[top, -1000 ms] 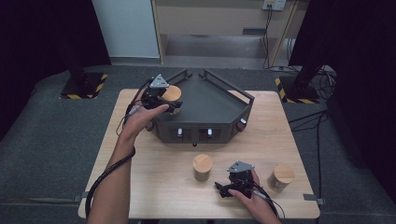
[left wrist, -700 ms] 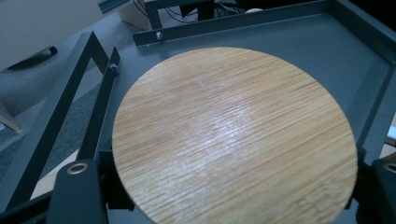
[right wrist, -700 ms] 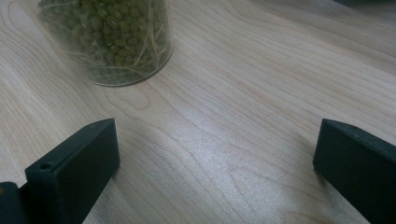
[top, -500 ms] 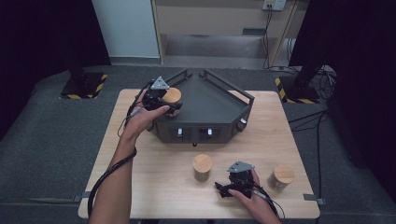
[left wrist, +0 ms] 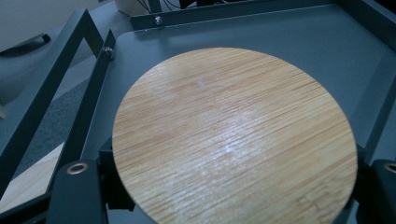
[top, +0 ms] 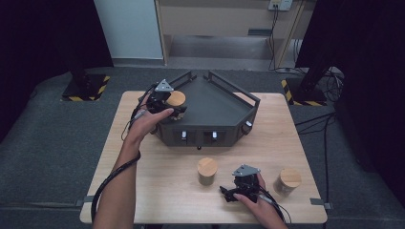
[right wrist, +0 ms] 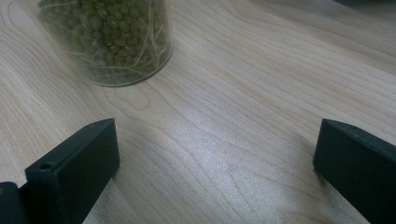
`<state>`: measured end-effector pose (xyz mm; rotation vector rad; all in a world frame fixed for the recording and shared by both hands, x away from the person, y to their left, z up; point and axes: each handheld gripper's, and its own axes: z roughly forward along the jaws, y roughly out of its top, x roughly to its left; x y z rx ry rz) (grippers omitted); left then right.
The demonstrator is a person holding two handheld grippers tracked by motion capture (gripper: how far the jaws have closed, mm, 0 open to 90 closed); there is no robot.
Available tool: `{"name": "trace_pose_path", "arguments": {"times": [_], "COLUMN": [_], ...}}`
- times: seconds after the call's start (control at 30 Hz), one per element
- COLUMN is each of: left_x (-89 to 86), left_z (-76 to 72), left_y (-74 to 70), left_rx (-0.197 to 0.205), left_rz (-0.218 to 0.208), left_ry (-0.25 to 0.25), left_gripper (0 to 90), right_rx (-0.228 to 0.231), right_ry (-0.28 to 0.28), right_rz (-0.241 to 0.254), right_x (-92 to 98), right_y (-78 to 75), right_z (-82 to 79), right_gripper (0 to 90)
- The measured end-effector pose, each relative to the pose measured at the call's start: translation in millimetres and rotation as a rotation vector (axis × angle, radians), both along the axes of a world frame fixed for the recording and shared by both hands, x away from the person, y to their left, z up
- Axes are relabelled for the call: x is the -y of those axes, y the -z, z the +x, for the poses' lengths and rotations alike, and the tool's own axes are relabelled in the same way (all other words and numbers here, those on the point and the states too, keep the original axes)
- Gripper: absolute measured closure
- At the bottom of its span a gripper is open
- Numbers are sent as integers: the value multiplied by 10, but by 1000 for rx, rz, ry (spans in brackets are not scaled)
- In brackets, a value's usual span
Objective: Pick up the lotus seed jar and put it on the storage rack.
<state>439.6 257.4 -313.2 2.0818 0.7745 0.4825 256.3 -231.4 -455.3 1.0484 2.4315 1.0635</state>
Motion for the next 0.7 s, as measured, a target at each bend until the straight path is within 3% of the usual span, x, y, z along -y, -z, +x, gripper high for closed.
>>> {"name": "trace_pose_path", "arguments": {"times": [0.1, 0.47, 0.7], "left_x": [-18, -50, 3], "left_z": [36, 42, 25], "left_y": [-14, 18, -25], "left_rx": [-29, -43, -32], "left_rz": [-10, -31, 3], "left_ry": [-11, -26, -34], "left_gripper": [244, 235, 173], "right_rx": [0, 0, 0], "right_ry": [0, 0, 0], "right_rz": [0, 0, 0], "right_x": [0, 0, 0], "right_y": [0, 0, 0], "right_z": [0, 0, 0], "right_gripper": [4, 4, 4]}}
